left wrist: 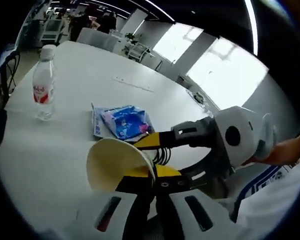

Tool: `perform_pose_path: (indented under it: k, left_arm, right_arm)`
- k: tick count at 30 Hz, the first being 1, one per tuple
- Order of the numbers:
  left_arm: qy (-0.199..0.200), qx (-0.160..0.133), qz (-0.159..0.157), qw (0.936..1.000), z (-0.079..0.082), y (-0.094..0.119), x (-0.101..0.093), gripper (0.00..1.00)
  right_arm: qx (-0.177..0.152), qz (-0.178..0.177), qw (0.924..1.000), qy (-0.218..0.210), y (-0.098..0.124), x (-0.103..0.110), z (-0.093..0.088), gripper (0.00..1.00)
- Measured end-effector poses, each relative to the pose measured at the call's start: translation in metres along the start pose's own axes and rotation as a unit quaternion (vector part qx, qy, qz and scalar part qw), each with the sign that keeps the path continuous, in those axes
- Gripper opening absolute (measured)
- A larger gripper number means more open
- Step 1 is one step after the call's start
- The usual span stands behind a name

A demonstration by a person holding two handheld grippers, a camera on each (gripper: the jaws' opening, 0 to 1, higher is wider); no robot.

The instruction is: Arrange the tabletop items into an orderly group along one side of the table until the central work area is clear of visible clutter.

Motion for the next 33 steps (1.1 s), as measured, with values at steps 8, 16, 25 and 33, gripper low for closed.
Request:
perform_pose_path:
  k: [8,16,25,33]
  left_arm:
    - [-0.006,0.002,0.000,1.0000,0.000,0.001,-0.001,0.00]
    - [-0.020,0.003,0.014,0.9997,0.003,0.003,0.006,0.00]
    - [-0.070,0.016,0.041,0.9966,0.011,0.006,0.021,0.00]
    - [-0.137,0.043,0.070,0.9872,0.016,0.004,0.034,0.00]
  right_arm:
    - [-0.003,0.003,1.0000,0.001,0.000,0.001,0.001,0.35]
    - [-0.004,0.003,0.9999,-0.014,0.001,0.003,-0.003,0.38]
    - [-0.001,-0.008,0.9991,-0.041,0.009,0.003,-0.014,0.39]
    - [-0.008,-0.032,0.9939,-0.105,0.023,0.004,-0.028,0.42]
Point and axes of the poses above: the point that each gripper's makers call its tool centre point, and the gripper's own axes: y roughly backward along the fingers, x roughly to its left, z roughly out of its top, the point moved 1 cm from there along y, roughly backward along the fingers, and after that the axes turned 4 degrees about -x, right-handed, at the moved point
